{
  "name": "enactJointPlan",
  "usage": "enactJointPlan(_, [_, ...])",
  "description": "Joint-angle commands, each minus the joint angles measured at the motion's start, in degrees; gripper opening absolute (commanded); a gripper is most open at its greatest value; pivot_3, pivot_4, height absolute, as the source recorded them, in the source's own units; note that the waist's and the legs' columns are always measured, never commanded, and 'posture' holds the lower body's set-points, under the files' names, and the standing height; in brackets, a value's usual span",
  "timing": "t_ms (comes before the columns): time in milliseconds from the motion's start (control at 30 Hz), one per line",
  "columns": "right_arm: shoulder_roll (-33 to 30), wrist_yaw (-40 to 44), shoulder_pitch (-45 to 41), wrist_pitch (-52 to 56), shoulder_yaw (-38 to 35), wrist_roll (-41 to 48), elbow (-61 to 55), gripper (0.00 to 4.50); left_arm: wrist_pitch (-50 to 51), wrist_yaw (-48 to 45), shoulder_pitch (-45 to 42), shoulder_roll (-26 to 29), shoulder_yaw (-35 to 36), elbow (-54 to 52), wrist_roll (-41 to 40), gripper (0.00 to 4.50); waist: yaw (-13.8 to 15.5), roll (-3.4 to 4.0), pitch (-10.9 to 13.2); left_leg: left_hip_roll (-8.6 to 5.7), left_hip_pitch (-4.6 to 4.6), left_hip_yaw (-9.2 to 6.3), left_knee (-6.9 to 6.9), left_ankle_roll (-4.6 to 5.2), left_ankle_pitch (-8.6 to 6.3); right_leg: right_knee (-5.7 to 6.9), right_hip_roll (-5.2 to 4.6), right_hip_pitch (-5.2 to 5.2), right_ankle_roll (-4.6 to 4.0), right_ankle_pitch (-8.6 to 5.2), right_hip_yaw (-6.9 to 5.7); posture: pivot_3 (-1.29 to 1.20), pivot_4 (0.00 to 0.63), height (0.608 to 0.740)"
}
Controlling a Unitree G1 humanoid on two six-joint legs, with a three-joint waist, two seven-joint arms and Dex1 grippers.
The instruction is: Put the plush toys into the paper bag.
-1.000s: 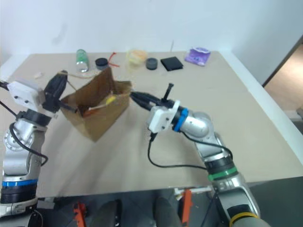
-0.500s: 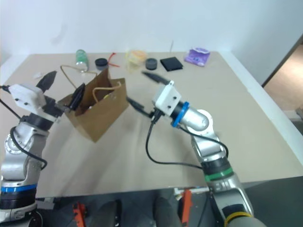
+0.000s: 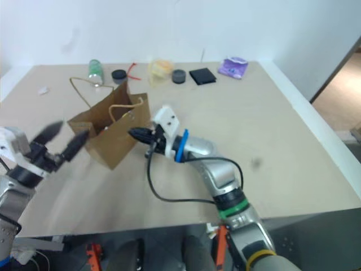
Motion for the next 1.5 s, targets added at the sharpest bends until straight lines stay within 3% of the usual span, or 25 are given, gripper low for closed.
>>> enactJointPlan(33, [2.99, -0.25, -3.20, -2.40, 0.86, -2.13, 4.28, 0.02, -0.32, -3.20, 0.12, 2.47, 0.56, -0.67, 0.44, 4.50, 0.10, 0.00, 0.00, 0.00, -0.03, -0.04, 0.00, 0.00, 0.00, 0.00, 0.00, -0.02, -0.02, -0.01, -0.03, 0.00, 0.150, 0.740])
enactJointPlan(167, [6.12, 0.11, -5.87, -5.53, 2.12, -5.28, 10.92, 0.02, -3.24, -2.89, -1.24, 2.22, 0.40, 1.62, 4.90, 4.50, 0.00, 0.00, 0.00, 0.00, -0.04, -0.02, -0.01, -0.01, -0.01, -0.01, -0.01, -0.04, -0.03, -0.02, -0.02, 0.00, 0.150, 0.740])
enactJointPlan(533, [13.01, -2.94, -11.71, -12.43, -0.37, -8.62, 22.49, 0.02, -5.84, -0.72, -1.08, -0.69, 1.01, -0.10, 7.55, 4.50, -0.05, 0.00, 0.00, 0.06, -0.07, -0.02, -0.19, -0.02, -0.01, -0.01, 0.06, -0.13, -0.11, -0.06, -0.04, 0.00, 0.150, 0.740])
enactJointPlan(867, [13.25, -2.67, -11.19, -13.40, -1.66, -9.28, 22.16, 0.02, -6.11, 1.68, 0.88, -1.44, 3.90, -2.18, 7.27, 4.50, -0.06, 0.00, 0.00, 0.06, -0.07, -0.02, -0.22, -0.03, -0.02, -0.03, 0.05, -0.13, -0.12, -0.07, -0.04, 0.00, 0.150, 0.740])
enactJointPlan(1500, [13.08, -3.44, -11.72, -13.58, -2.19, -10.54, 21.64, 0.02, -5.44, -3.75, -5.86, 2.97, 3.36, 9.80, 7.80, 4.50, -0.27, -0.01, 0.00, 0.06, -0.07, -0.02, -0.37, -0.03, -0.02, -0.04, 0.04, -0.18, -0.19, -0.12, -0.07, 0.00, 0.150, 0.740])
